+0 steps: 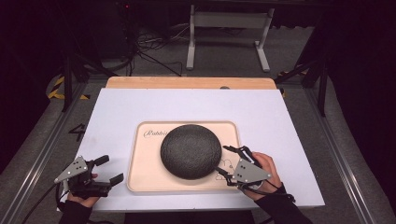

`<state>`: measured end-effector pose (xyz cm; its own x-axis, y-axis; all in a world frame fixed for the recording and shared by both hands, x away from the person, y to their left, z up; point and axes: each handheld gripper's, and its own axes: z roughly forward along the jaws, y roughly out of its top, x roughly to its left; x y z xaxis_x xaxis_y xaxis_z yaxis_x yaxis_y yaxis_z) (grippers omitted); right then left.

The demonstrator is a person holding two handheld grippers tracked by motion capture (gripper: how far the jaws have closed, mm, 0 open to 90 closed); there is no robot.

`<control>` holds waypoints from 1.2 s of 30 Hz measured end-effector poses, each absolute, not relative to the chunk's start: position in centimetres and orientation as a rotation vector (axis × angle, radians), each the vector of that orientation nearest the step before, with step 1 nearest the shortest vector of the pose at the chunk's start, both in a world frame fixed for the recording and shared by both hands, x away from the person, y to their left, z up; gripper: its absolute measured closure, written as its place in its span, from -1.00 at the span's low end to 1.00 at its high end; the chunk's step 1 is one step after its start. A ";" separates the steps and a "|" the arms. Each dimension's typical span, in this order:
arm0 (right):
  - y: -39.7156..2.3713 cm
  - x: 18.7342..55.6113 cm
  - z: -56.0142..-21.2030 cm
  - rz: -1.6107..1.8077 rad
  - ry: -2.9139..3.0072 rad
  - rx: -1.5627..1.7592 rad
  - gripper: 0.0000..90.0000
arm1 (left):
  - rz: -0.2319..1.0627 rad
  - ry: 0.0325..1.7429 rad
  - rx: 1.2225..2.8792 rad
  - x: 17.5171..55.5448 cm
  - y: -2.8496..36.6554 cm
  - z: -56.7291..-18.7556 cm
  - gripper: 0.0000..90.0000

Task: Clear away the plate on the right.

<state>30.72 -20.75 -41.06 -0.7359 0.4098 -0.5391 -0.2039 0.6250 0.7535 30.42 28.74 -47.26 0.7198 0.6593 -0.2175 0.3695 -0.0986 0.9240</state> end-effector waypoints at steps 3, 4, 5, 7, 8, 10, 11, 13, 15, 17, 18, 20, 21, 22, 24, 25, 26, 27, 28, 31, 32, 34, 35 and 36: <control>-21.7 31.0 -40.7 1.206 2.116 0.245 -0.38 | 0.296 0.825 1.714 30.4 28.7 -47.3 -0.98; -22.1 31.1 -40.7 1.242 2.110 0.271 -0.40 | 0.296 0.825 1.714 30.4 28.7 -47.3 -0.98; -22.4 31.1 -40.6 1.276 2.102 0.294 -0.40 | 0.296 0.825 1.714 30.4 28.7 -47.3 -0.98; -23.3 31.3 -40.5 1.342 2.079 0.352 -0.43 | 0.298 0.822 1.714 30.4 28.8 -47.3 -0.98; -23.6 31.4 -40.4 1.354 2.072 0.370 -0.43 | 0.296 0.825 1.711 30.4 28.7 -47.3 -0.98; -24.5 31.5 -40.4 1.375 2.051 0.421 -0.44 | 0.298 0.821 1.715 30.4 28.8 -47.2 -0.98; -24.8 31.6 -40.4 1.380 2.044 0.434 -0.44 | 0.297 0.821 1.714 30.4 28.8 -47.2 -0.98; -25.4 31.7 -40.4 1.389 2.031 0.468 -0.45 | 0.297 0.821 1.714 30.4 28.8 -47.2 -0.98; -26.1 31.8 -40.4 1.404 2.015 0.495 -0.45 | 0.297 0.819 1.714 30.4 28.8 -47.2 -0.98; -26.6 31.9 -40.5 1.412 2.006 0.515 -0.46 | 0.296 0.818 1.714 30.4 28.8 -47.2 -0.98; -26.9 32.0 -40.6 1.416 2.001 0.533 -0.46 | 0.296 0.818 1.714 30.4 28.8 -47.2 -0.98; -27.5 32.0 -40.7 1.421 1.996 0.555 -0.47 | 0.295 0.817 1.714 30.4 28.8 -47.2 -0.98; -27.7 32.1 -40.7 1.423 1.991 0.565 -0.48 | 0.295 0.817 1.714 30.4 28.8 -47.2 -0.98; -28.0 32.1 -40.7 1.426 1.985 0.572 -0.48 | 0.295 0.818 1.713 30.4 28.8 -47.2 -0.98; -28.3 32.2 -40.7 1.431 1.977 0.580 -0.49 | 0.295 0.816 1.714 30.4 28.8 -47.2 -0.98; -28.6 32.2 -40.8 1.434 1.971 0.591 -0.50 | 0.294 0.816 1.714 30.4 28.8 -47.2 -0.98; -29.0 32.3 -40.8 1.437 1.964 0.609 -0.51 | 0.295 0.816 1.714 30.4 28.8 -47.2 -0.98; -29.4 32.3 -40.9 1.440 1.953 0.622 -0.51 | 0.294 0.816 1.714 30.4 28.8 -47.2 -0.98; -29.8 32.4 -40.9 1.443 1.945 0.634 -0.51 | 0.294 0.816 1.713 30.4 28.8 -47.2 -0.98; -30.6 32.4 -41.1 1.444 1.927 0.668 -0.51 | 0.292 0.818 1.713 30.4 28.8 -47.2 -0.98; -30.9 32.5 -41.2 1.448 1.920 0.680 -0.51 | 0.291 0.817 1.715 30.4 28.8 -47.2 -0.98; -31.6 32.5 -41.4 1.446 1.910 0.705 -0.51 | 0.291 0.818 1.715 30.4 28.8 -47.2 -0.98; -31.9 32.5 -41.5 1.447 1.904 0.714 -0.51 | 0.291 0.818 1.715 30.4 28.8 -47.2 -0.98; -32.2 32.6 -41.6 1.449 1.897 0.721 -0.51 | 0.291 0.818 1.715 30.4 28.8 -47.2 -0.98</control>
<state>32.58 -32.20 -41.60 -0.6470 0.7461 -0.1572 0.0444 0.2426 0.9691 30.42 28.80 -47.23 0.7259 0.6523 -0.2181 0.3682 -0.1008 0.9243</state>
